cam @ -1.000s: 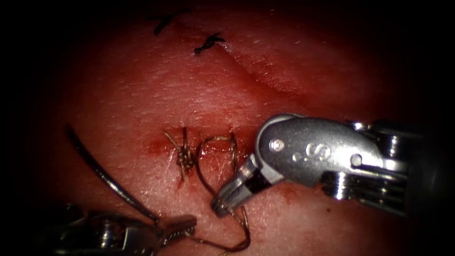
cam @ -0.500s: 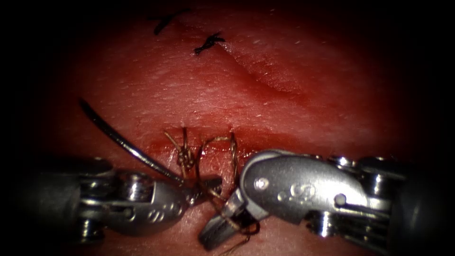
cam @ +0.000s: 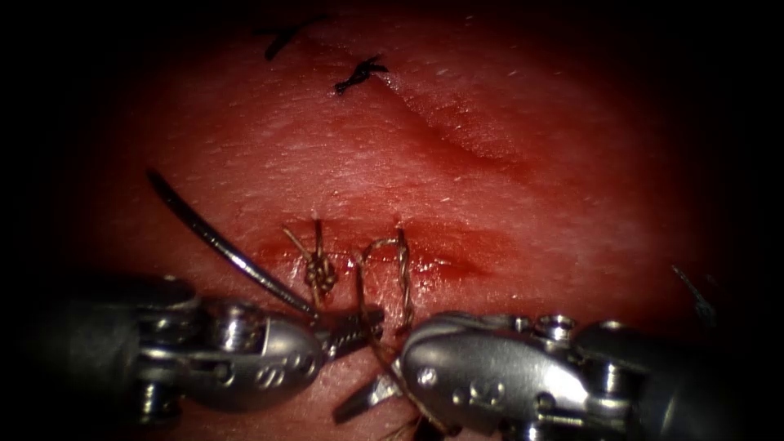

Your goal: Wound Closure

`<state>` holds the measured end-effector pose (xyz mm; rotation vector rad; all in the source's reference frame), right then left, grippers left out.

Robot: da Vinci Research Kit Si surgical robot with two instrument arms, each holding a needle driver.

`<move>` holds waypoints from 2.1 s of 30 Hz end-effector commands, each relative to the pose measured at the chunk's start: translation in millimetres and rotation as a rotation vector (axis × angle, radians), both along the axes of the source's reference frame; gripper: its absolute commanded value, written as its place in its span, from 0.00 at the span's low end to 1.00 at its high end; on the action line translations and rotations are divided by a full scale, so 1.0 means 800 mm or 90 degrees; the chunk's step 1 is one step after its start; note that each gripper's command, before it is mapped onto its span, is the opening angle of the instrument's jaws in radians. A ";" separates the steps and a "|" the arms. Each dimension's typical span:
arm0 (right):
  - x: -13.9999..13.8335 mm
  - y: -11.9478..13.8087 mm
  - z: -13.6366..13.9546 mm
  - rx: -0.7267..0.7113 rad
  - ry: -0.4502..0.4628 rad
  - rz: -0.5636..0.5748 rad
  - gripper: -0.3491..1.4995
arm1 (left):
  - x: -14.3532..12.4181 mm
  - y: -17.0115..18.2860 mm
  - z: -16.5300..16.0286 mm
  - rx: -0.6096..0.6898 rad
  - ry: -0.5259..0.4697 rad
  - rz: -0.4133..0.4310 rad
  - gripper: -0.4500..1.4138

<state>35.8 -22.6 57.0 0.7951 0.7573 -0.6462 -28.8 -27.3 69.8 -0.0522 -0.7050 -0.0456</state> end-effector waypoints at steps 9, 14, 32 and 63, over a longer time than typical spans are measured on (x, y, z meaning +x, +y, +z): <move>0.0003 0.0010 0.0015 -0.025 -0.028 -0.019 0.26 | -0.0003 -0.0006 0.0007 -0.003 -0.001 0.003 0.00; 0.0001 0.0013 0.0021 -0.028 -0.029 -0.017 0.15 | 0.0000 -0.0010 0.0005 -0.003 -0.002 0.004 0.00; -0.0001 0.0034 0.0010 -0.012 -0.024 0.017 0.00 | 0.0007 -0.0024 -0.0002 -0.004 -0.004 0.009 0.00; -0.0014 0.0212 0.0031 -0.006 -0.028 0.336 0.00 | 0.0014 -0.0223 -0.0131 0.010 -0.032 0.021 0.00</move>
